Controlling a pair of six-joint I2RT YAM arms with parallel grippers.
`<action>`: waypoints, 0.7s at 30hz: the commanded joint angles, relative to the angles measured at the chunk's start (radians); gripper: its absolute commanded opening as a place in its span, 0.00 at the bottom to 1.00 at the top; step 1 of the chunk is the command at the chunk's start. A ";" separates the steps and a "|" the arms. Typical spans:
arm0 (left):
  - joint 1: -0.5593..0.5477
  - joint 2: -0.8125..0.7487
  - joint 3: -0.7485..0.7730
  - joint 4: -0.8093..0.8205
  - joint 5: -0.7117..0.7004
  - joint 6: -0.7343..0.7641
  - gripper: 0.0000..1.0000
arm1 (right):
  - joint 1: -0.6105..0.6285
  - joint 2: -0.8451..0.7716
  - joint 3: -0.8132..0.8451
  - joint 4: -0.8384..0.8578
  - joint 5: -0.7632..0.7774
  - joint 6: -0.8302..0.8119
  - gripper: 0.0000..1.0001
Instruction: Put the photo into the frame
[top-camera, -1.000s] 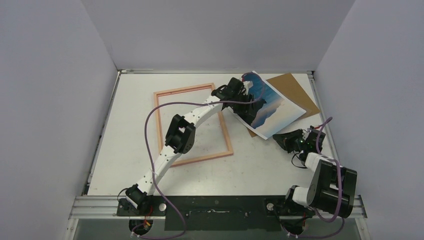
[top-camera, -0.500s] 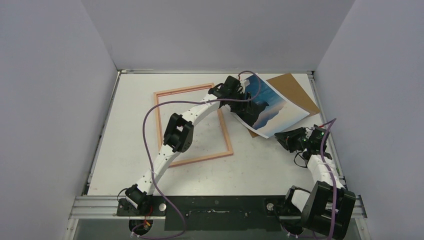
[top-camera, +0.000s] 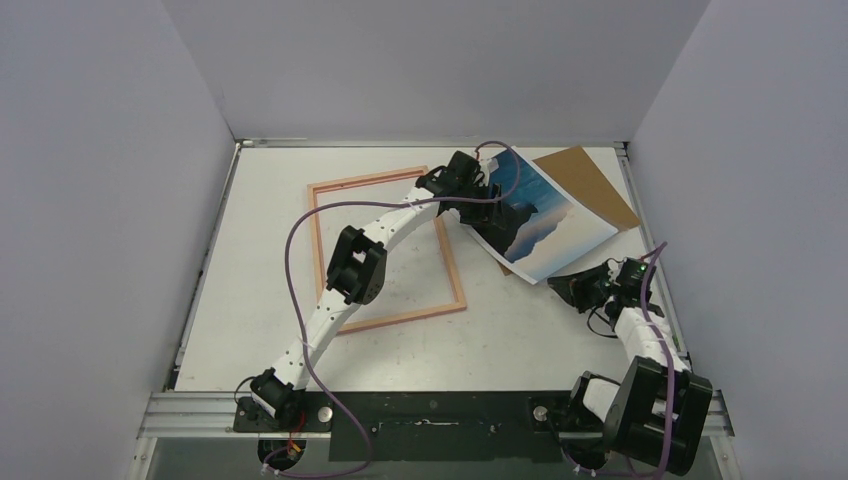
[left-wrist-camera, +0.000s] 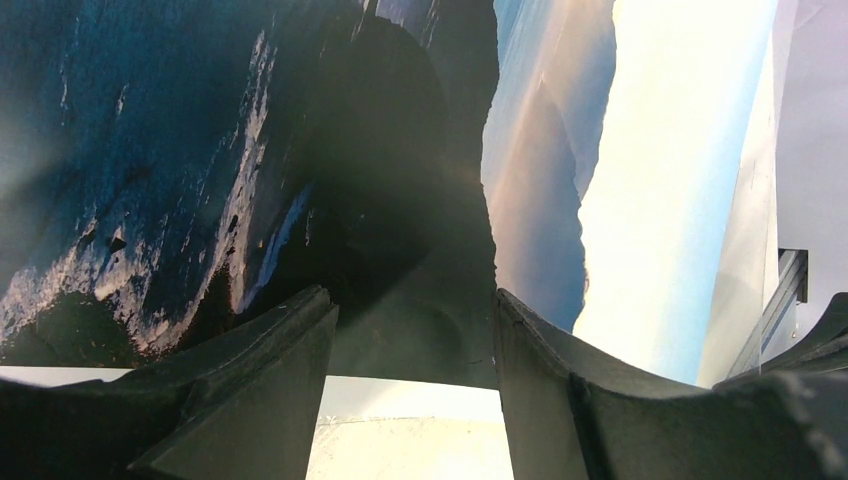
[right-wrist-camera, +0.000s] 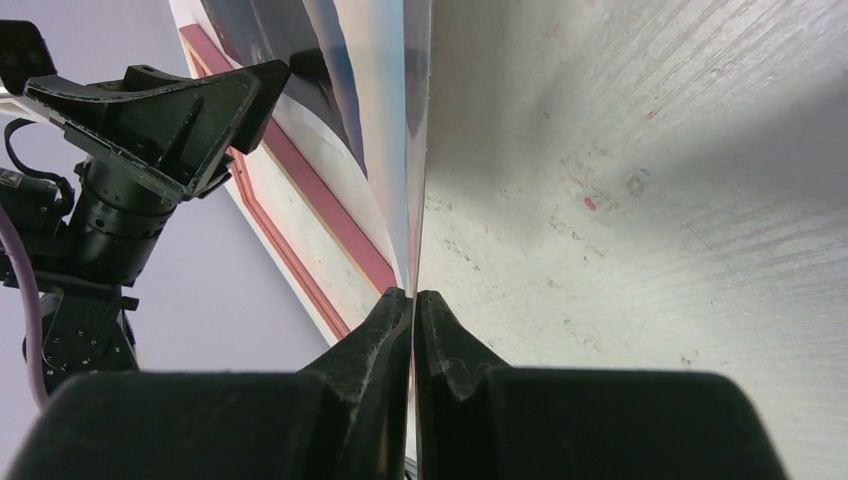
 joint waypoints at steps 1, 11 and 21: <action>0.013 0.012 -0.004 -0.097 -0.041 0.034 0.58 | -0.003 -0.049 0.058 -0.037 0.011 0.016 0.03; 0.029 -0.169 -0.029 -0.145 -0.059 0.140 0.71 | 0.000 -0.099 0.197 -0.228 0.126 0.124 0.00; 0.032 -0.345 -0.057 -0.192 -0.136 0.220 0.76 | 0.001 -0.106 0.492 -0.704 0.254 -0.011 0.00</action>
